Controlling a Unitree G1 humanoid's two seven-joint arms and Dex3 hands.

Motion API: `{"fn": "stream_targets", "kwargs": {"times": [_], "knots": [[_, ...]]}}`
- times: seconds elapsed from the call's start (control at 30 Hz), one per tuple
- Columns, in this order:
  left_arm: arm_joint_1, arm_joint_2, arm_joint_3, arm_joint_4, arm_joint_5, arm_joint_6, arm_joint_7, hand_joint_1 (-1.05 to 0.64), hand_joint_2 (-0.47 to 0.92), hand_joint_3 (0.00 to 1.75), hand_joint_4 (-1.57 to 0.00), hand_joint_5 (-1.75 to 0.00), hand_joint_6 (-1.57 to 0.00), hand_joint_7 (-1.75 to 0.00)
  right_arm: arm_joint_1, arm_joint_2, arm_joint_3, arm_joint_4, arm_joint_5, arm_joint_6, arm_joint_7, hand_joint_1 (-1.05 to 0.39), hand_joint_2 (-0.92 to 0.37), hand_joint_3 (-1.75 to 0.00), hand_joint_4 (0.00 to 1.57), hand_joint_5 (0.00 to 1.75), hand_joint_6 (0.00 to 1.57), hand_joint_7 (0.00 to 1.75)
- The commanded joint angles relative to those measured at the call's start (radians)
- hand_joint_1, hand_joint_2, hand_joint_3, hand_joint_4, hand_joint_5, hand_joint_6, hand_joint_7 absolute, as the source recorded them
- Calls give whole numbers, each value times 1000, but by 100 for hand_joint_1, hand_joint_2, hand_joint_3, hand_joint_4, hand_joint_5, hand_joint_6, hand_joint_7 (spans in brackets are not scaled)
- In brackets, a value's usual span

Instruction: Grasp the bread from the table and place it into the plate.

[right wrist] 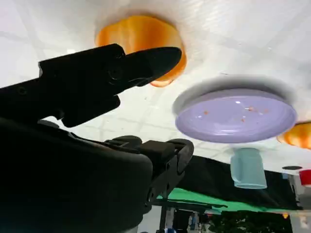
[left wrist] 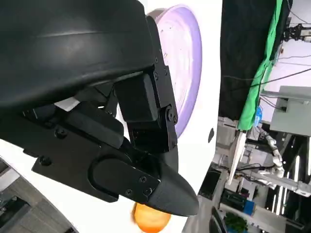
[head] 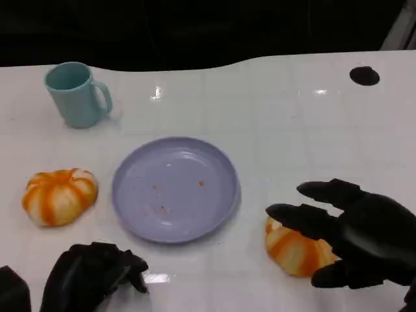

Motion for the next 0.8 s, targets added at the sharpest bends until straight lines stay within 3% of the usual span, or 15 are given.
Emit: {"fn": "stream_targets", "kwargs": {"times": [0.03, 0.8], "knots": [[8, 12, 6, -8, -1, 0, 7, -105, 80, 0, -76, -167, -157, -16, -39, -26, 36, 47, -47, 30, -45, -63, -92, -3, 15, 20, 31, 2], [26, 3, -1, -38, -3, 12, 9, -104, 80, 0, -76, -167, -157, -17, -134, -60, 194, 257, -111, 136, -108, -59, -92, -7, 15, 15, 28, 0]]}}
